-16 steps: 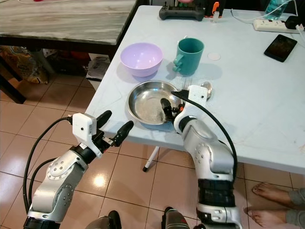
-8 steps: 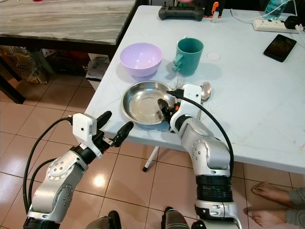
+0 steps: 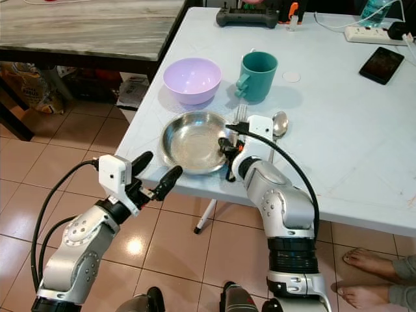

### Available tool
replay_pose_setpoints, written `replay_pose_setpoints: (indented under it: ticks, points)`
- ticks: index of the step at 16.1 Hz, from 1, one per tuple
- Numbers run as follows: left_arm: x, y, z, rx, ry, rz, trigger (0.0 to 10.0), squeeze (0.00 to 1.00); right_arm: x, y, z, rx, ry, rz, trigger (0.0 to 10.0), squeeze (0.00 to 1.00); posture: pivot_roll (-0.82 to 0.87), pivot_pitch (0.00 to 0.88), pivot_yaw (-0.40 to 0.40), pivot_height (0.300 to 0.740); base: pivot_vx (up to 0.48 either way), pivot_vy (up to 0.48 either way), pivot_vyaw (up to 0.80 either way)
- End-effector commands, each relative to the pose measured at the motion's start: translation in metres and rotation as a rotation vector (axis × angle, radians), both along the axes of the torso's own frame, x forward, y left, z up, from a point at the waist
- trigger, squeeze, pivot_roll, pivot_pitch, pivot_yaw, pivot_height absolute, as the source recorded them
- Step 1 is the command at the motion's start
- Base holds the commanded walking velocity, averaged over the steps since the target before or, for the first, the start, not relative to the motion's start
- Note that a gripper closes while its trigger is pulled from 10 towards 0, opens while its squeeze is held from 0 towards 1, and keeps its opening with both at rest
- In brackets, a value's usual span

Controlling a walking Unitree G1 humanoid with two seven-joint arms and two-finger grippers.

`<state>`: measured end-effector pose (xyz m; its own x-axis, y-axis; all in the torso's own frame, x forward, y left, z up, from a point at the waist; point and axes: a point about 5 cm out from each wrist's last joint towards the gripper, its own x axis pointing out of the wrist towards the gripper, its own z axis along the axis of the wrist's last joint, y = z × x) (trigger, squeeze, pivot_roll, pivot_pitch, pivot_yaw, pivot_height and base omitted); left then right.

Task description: Setting the table

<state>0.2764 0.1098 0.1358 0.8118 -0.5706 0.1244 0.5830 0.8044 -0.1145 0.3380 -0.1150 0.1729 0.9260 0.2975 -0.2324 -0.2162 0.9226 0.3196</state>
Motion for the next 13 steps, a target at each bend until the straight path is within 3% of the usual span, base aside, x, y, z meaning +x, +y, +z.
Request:
replay_pose_setpoints:
  ticks: [1,13]
  points:
    - [-0.003,0.0,0.0,0.004,0.001,-0.02,10.0,0.0,-0.002,0.001,-0.014,-0.009,0.075,0.002,0.0,0.0,-0.21,0.242,0.034,0.74,0.0,0.0,0.0]
    - [0.001,0.002,0.003,0.01,-0.016,0.002,10.0,0.0,0.002,-0.01,-0.005,0.026,0.049,-0.107,0.0,0.0,-0.22,0.226,0.039,0.74,0.0,0.0,0.0]
